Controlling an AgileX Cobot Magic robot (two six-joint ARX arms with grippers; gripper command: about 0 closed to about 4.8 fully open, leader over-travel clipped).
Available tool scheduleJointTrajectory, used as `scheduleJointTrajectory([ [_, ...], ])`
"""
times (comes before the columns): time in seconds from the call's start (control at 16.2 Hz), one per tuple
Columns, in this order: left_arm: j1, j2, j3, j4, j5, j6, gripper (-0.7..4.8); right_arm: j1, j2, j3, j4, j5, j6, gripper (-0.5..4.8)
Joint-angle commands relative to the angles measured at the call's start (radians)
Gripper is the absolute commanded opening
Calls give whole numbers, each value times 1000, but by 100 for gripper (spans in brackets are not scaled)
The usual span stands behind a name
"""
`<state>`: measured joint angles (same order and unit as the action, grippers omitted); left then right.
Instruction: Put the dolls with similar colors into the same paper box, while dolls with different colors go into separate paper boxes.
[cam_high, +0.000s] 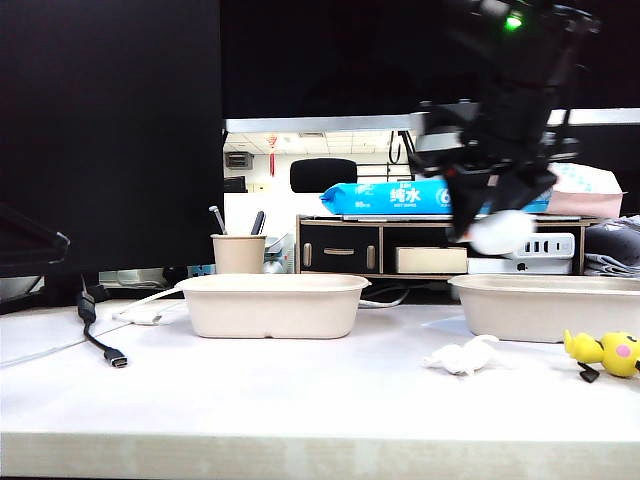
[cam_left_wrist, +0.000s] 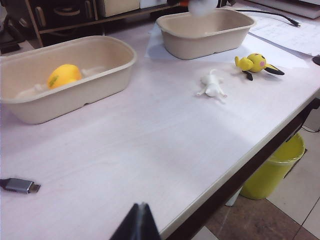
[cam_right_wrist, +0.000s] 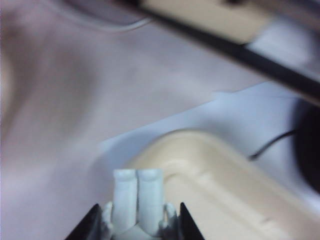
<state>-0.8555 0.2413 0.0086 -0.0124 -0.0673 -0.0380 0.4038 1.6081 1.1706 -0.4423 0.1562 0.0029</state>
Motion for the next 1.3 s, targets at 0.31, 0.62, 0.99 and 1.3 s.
scheduleJointTrajectory([
  [0.31,0,0,1,8,1,3,-6,-76,89,-8,-2,-1,-3,122],
  [0.62,0,0,1,8,1,3,-6,-76,86,-5,-10,3,-3,276],
  [0.99,0,0,1,8,1,3,-6,-69,0,-6,-133,-4,5,355],
  [1.3,0,0,1,8,0,3,-6,2,-111,-8,-290,-154,3,356],
])
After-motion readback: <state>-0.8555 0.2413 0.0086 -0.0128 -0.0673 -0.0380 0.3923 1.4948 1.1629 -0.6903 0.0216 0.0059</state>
